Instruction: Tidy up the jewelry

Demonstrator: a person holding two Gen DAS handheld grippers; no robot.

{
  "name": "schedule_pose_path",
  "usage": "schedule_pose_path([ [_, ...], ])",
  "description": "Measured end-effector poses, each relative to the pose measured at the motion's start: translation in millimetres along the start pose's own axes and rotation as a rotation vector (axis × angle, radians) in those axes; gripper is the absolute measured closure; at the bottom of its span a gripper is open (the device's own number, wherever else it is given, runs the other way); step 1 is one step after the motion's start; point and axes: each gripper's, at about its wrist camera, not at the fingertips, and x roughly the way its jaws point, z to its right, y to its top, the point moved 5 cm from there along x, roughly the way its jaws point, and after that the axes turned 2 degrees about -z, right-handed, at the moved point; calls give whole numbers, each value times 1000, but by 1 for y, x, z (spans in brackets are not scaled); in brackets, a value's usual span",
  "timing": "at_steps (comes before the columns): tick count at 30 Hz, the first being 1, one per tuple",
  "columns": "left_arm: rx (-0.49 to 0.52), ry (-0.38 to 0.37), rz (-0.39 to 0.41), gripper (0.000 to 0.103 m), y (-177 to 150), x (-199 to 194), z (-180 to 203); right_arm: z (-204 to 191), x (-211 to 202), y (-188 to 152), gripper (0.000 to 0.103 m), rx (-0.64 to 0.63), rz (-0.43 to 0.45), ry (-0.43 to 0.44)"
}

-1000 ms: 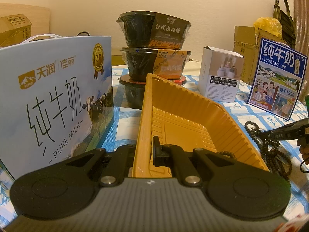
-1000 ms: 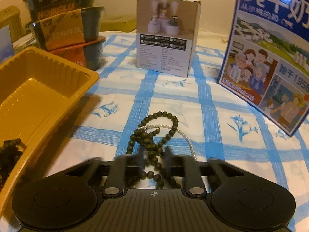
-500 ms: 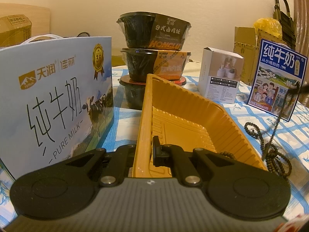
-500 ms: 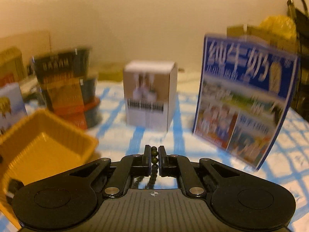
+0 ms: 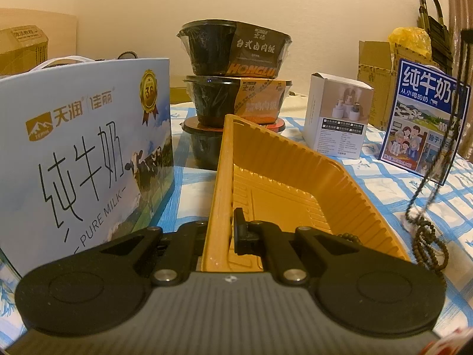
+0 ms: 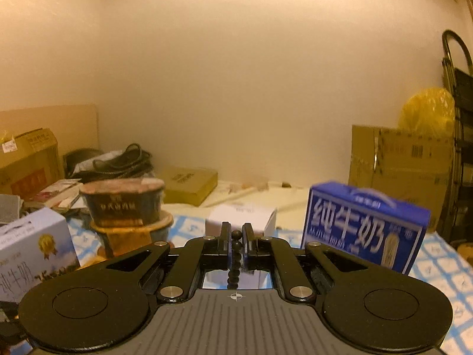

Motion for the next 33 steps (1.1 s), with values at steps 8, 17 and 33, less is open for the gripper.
schedule_pose_path([
  [8, -9, 3, 0, 98, -2, 1, -1, -2, -8, -1, 96, -24, -4, -43],
  [17, -7, -3, 7, 98, 0, -2, 0, -4, 58, -129, 96, -27, -404, -86],
  [33, -7, -3, 7, 98, 0, -2, 1, 19, -22, 33, 96, -26, 56, -121],
])
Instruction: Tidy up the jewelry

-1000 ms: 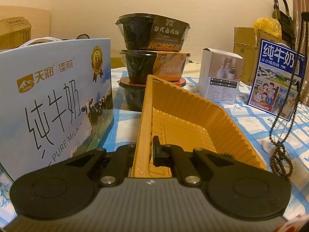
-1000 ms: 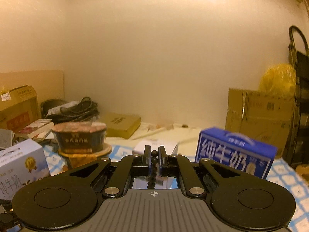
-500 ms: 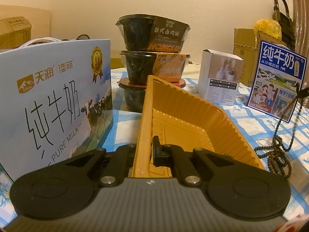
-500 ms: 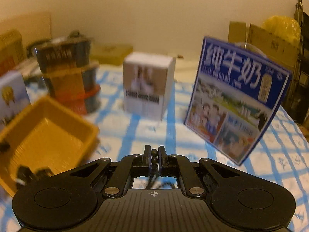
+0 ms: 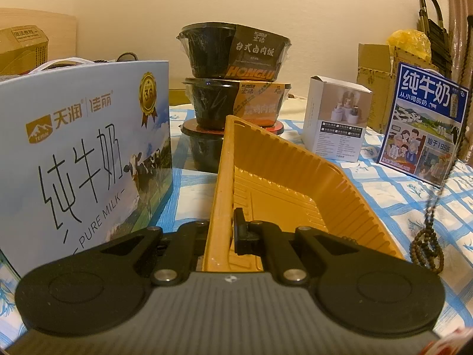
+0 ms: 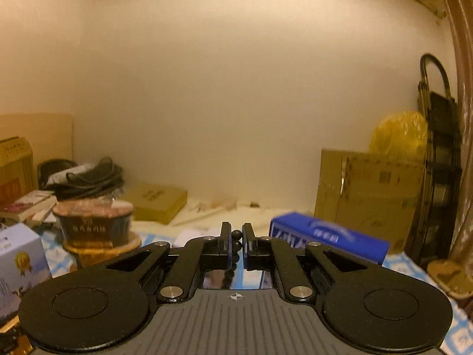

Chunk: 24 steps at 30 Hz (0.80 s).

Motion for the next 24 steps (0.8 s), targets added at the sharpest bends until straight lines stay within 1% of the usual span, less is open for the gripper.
schedule_pose_path([
  [5, -3, -1, -1, 98, 1, 0, 0, 1, -13, 15, 96, -33, 26, -10],
  [9, -1, 0, -1, 98, 0, 1, 0, 3, -17, 14, 96, -13, 30, -10],
  [11, -8, 2, -3, 98, 1, 1, -1, 4, -13, 4, 96, -15, -11, -28],
  [13, -11, -1, -1, 98, 1, 1, -1, 9, -1, -24, 96, 0, -118, -53],
  [16, -9, -5, 1, 98, 1, 1, 0, 25, 18, -81, 96, 47, -272, -107],
  [18, -9, -4, -1, 98, 1, 0, -1, 41, 28, -122, 96, 64, -355, -176],
  [20, -12, -6, -3, 98, 1, 0, -1, 61, 35, -162, 96, 122, -442, -228],
  [24, -9, -6, -3, 98, 1, -1, -1, 94, 37, -223, 96, 229, -582, -299],
])
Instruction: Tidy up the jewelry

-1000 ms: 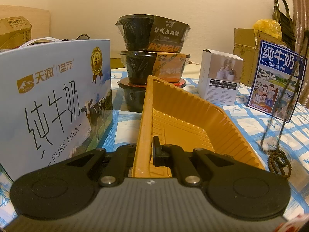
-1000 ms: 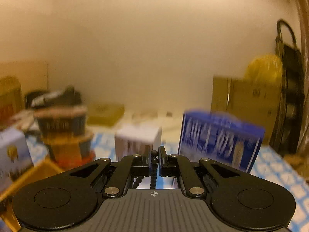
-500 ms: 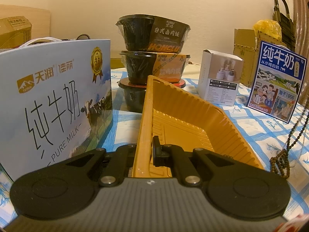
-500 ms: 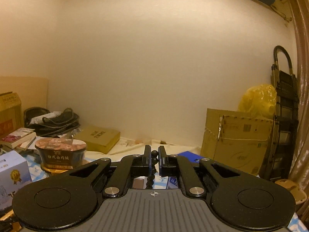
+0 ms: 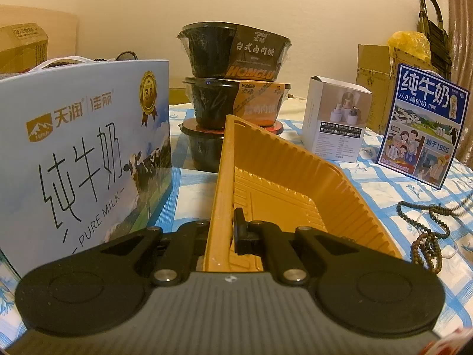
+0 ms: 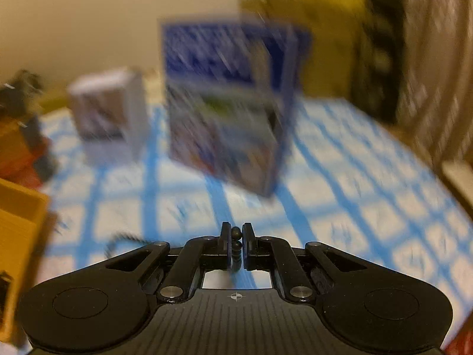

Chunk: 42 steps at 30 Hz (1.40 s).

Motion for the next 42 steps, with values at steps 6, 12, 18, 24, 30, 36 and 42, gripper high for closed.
schedule_pose_path([
  [6, 1, 1, 1, 98, 0, -1, 1, 18, 15, -30, 66, 12, -47, -11],
  [12, 5, 3, 1, 98, 1, 0, 1, -25, 16, -33, 62, -107, -1, 192],
  [18, 12, 2, -1, 98, 1, 1, 2, -76, 47, -38, 81, -269, -1, 235],
  [24, 15, -2, -2, 98, 2, 0, 2, -93, 79, -31, 82, -314, -4, 192],
  [30, 13, -3, -2, 98, 2, 0, 3, -84, 91, -29, 97, -243, -37, 202],
  [36, 14, -6, -3, 98, 1, 0, 2, -46, 20, 17, 97, -72, 167, 253],
  [42, 10, -1, -3, 98, 0, 0, 2, -7, -73, 77, 97, 40, 373, 304],
])
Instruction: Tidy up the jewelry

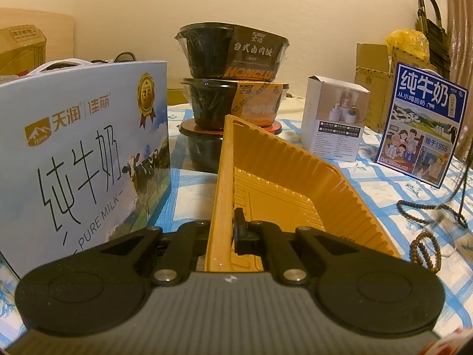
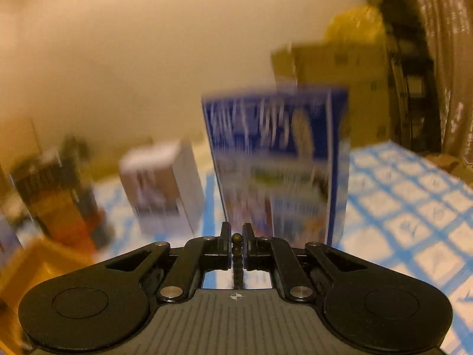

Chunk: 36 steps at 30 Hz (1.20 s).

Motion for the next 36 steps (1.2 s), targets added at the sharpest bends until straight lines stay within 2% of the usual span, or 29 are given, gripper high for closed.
schedule_pose_path([
  [7, 1, 6, -3, 98, -1, 1, 0, -19, -59, 62, 97, -45, 127, 30],
  [10, 1, 4, -2, 98, -1, 2, 0, -32, -75, 83, 97, -84, 150, 35],
  [16, -6, 3, -2, 98, 0, 2, 0, -56, -85, 91, 96, -127, 122, 78],
  [20, -7, 1, -1, 98, 0, 2, 0, -68, -85, 87, 96, -110, 130, 147],
  [22, -11, 0, 0, 98, 1, 2, 0, -67, -76, 73, 96, -94, 99, 152],
  [24, -14, 0, 2, 98, 1, 1, 0, -58, -59, 45, 96, -39, 13, 134],
  [29, -18, -8, 6, 98, 2, 0, -1, -7, -8, -74, 96, 106, -288, -43],
  [32, -15, -12, 5, 98, 2, -1, -1, 25, 4, -147, 96, 169, -447, -161],
  [34, -11, -12, 5, 98, 3, -1, -1, 35, 4, -180, 96, 138, -514, -221],
  [36, -8, -11, 5, 98, 3, -1, 0, 42, -3, -193, 95, 106, -519, -240],
])
